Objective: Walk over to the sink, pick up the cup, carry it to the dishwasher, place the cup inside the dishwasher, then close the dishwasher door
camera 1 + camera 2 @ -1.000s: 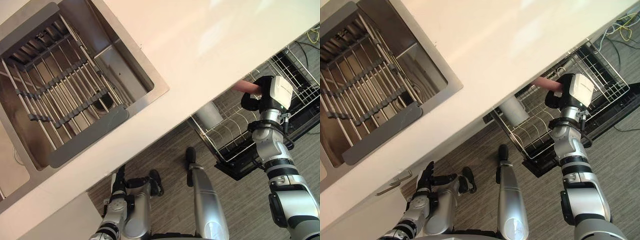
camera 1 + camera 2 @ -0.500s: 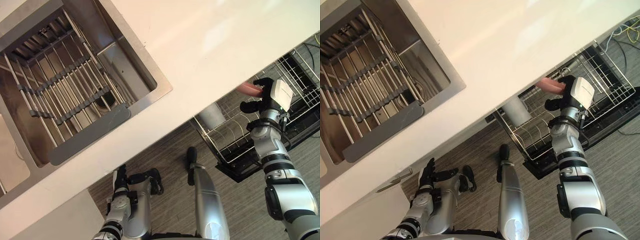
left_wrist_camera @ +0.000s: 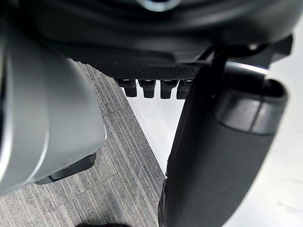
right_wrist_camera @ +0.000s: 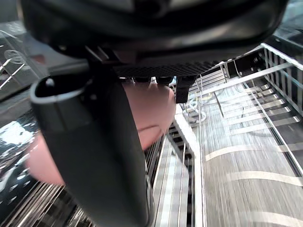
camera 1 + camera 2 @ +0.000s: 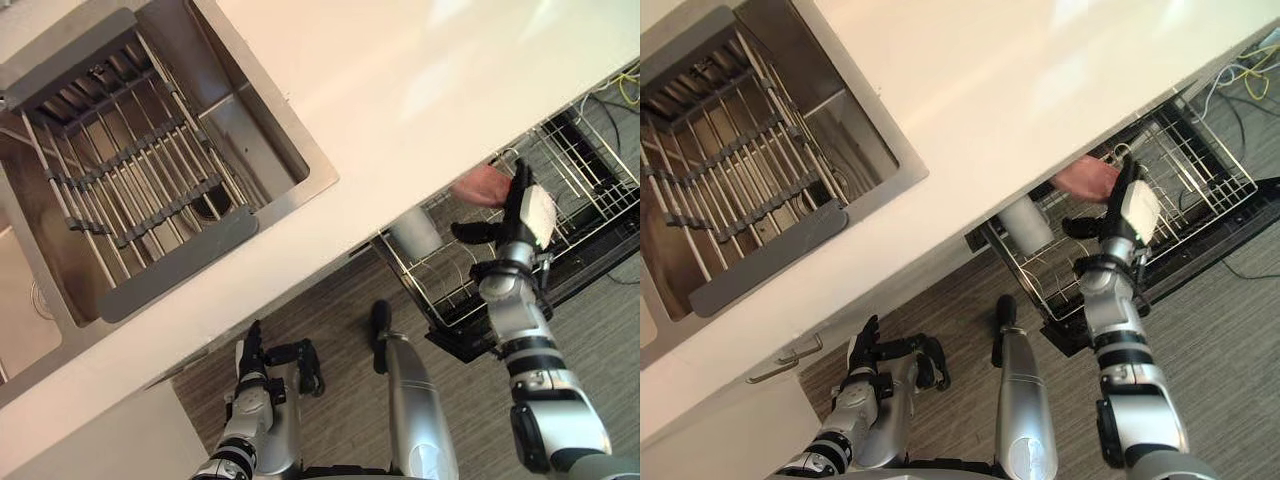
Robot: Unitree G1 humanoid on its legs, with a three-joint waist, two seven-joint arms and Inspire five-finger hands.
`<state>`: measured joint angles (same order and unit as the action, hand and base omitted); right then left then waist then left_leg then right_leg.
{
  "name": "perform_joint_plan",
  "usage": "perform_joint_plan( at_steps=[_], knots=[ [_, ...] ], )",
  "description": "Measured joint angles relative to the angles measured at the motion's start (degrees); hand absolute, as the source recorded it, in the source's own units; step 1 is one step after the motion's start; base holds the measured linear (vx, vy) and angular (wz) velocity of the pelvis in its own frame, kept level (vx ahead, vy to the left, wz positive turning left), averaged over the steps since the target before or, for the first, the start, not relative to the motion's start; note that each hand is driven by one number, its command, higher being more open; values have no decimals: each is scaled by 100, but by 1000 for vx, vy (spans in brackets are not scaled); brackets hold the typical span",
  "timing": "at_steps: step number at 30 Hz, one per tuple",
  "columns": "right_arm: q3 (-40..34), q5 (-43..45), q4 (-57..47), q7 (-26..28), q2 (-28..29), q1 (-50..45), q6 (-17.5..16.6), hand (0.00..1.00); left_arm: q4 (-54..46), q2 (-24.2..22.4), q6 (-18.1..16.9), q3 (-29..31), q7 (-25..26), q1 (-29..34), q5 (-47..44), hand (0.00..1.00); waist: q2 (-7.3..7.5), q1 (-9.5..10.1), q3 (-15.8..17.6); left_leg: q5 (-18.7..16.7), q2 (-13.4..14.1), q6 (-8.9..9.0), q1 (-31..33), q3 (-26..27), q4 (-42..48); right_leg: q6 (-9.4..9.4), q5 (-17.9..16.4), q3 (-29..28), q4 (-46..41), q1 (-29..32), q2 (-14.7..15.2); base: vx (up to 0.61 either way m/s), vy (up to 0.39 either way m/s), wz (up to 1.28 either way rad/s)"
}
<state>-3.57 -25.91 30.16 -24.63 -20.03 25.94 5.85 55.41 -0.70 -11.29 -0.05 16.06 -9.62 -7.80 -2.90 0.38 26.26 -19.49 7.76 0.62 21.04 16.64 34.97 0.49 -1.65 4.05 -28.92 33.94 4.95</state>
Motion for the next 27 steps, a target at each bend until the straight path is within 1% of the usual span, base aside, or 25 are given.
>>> perform_joint_plan(
  at_steps=[2, 5, 8, 10, 12, 20, 24, 27],
  knots=[
    [0, -2, -134, 58, 142, -234, -36, 100, 48, 39, 28, -2, -11, -28, 4, 100, 47, 2, -1, 0, -7, 0, -71, -10, -27, -3, -8, 17, 3, -69, 8, -23, -37, 6],
    [1, -12, -409, 142, 356, -691, -125, 100, 73, 128, 96, -8, -50, -31, 57, 100, 181, -15, -10, 7, -24, 5, -216, -57, -90, -18, -35, 53, 32, -208, 16, -12, -49, 6],
    [-2, -22, -473, 177, 396, -926, -156, 100, 123, 201, 114, -27, -99, -30, 107, 100, 241, -52, -10, 16, -34, 20, -313, -98, -124, -25, -45, 74, 40, -310, 19, 13, -24, 5],
    [-19, -28, -604, 181, 397, -1100, -161, 100, 137, 228, 133, -26, -102, -29, 111, 100, 255, -65, -7, 32, -44, 43, -353, -104, -147, -25, -47, 70, 30, -348, 20, 15, -8, 0],
    [-19, -53, -672, 202, 413, -1220, -175, 100, 165, 301, 167, -25, -103, -23, 114, 100, 301, -116, 15, 44, -66, 43, -424, -105, -197, -19, -50, 63, 31, -406, 27, 33, -17, 0],
    [-134, -177, -1485, 229, 417, -1925, -245, 100, 183, 577, 250, 27, -107, 152, 279, 100, 390, -202, 9, 49, -96, 52, -677, -103, -291, 6, -69, 36, 118, -636, 16, 9, -4, -1],
    [-144, -366, -2338, 263, 419, -2412, -374, 100, 181, 723, 330, 26, -119, 334, 344, 100, 445, -283, -3, 50, -95, 50, -896, -68, -437, 25, -57, 20, 266, -835, -23, 19, -1, -4],
    [-277, -519, -2813, 303, 421, -2682, -507, 100, 179, 731, 337, 91, -137, 441, 456, 100, 466, -293, -29, 56, -89, 48, -1083, 16, -583, 49, -29, -46, 399, -983, -77, 46, 9, -13]
  ],
)
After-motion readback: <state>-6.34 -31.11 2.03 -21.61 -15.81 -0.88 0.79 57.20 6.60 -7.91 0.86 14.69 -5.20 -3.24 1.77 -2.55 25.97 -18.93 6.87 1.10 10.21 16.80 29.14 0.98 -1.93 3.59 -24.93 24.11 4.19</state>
